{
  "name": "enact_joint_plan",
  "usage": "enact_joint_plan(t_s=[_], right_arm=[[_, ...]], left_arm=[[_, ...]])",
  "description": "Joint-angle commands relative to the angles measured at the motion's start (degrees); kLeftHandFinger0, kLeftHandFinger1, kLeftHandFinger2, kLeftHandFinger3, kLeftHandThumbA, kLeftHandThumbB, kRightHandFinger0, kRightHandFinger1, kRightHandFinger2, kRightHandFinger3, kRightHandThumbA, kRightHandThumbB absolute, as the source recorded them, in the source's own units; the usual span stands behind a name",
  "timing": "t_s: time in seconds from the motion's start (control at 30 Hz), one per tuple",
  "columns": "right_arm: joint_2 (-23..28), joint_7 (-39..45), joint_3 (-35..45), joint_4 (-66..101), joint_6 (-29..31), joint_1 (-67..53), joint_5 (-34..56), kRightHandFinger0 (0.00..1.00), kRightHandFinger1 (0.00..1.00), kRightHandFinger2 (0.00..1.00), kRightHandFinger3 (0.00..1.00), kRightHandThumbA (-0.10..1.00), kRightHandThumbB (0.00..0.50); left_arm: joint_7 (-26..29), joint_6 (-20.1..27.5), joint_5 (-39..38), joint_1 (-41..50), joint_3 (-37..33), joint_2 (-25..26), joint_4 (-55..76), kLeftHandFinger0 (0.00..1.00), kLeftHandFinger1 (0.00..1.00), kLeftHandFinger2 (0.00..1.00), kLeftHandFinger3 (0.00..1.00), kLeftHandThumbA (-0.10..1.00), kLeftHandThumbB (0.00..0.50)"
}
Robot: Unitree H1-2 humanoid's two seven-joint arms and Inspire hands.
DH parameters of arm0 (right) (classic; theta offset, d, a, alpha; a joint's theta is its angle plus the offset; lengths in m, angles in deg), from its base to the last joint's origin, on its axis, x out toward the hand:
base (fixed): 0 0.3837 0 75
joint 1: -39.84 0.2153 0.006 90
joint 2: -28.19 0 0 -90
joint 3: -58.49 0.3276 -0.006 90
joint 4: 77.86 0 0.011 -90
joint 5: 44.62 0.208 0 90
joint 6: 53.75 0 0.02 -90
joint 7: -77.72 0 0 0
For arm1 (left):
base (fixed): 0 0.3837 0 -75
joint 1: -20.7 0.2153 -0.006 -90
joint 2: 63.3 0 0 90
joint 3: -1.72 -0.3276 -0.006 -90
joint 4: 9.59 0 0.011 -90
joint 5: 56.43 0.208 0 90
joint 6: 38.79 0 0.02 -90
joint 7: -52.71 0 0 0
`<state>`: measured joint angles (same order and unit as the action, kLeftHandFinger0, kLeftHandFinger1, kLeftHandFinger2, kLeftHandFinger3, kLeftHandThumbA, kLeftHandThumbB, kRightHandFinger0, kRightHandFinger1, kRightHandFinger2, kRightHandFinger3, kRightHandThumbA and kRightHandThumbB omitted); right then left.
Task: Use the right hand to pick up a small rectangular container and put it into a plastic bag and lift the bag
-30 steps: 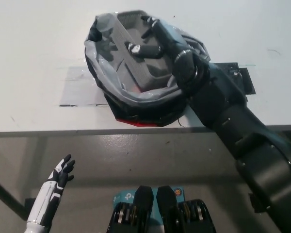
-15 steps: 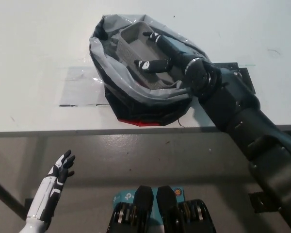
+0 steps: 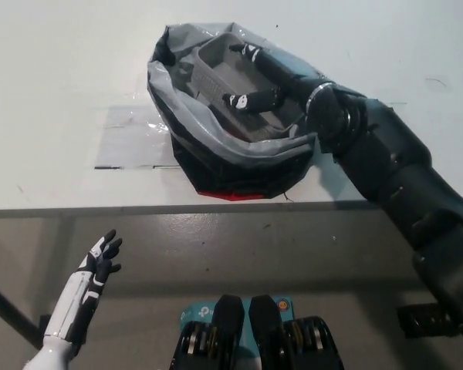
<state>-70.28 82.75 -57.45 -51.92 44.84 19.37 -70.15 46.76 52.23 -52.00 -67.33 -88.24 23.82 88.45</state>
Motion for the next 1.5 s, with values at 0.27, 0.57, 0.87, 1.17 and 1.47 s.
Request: enact_joint_plan(t_s=[0.27,0.57,0.87,1.17,1.47], right_arm=[[3.5,23.5,7.4,20.8,-8.3,6.9,14.9,1.0,1.0,1.0,1.0,1.0,0.5],[4.7,30.1,10.0,27.2,-16.4,9.4,17.3,1.0,1.0,1.0,1.0,1.0,0.5],[8.5,19.5,9.7,26.4,-7.6,6.0,9.2,1.0,1.0,1.0,1.0,0.99,0.432],[12.7,13.1,9.8,21.0,-8.2,3.4,5.0,1.0,1.0,1.0,1.0,0.97,0.385],[13.9,9.9,9.7,12.2,-7.3,1.6,4.5,1.0,1.0,1.0,1.0,0.98,0.378]], left_arm=[[-1.1,-0.2,0.5,-1.6,-0.7,1.3,1.7,0.91,0.98,0.98,1.0,1.0,0.132],[-1.9,0.0,-0.4,-2.6,-1.1,1.4,1.2,0.92,0.98,0.99,1.0,1.0,0.143],[-2.0,0.6,0.5,-2.5,-1.2,2.1,1.4,0.89,0.95,0.96,1.0,1.0,0.102],[-1.3,2.0,0.7,-1.8,-1.0,1.7,0.6,0.88,0.93,0.95,1.0,1.0,0.085],[-1.3,1.5,0.7,-1.8,-1.0,1.6,0.6,0.88,0.93,0.95,1.0,1.0,0.082]])
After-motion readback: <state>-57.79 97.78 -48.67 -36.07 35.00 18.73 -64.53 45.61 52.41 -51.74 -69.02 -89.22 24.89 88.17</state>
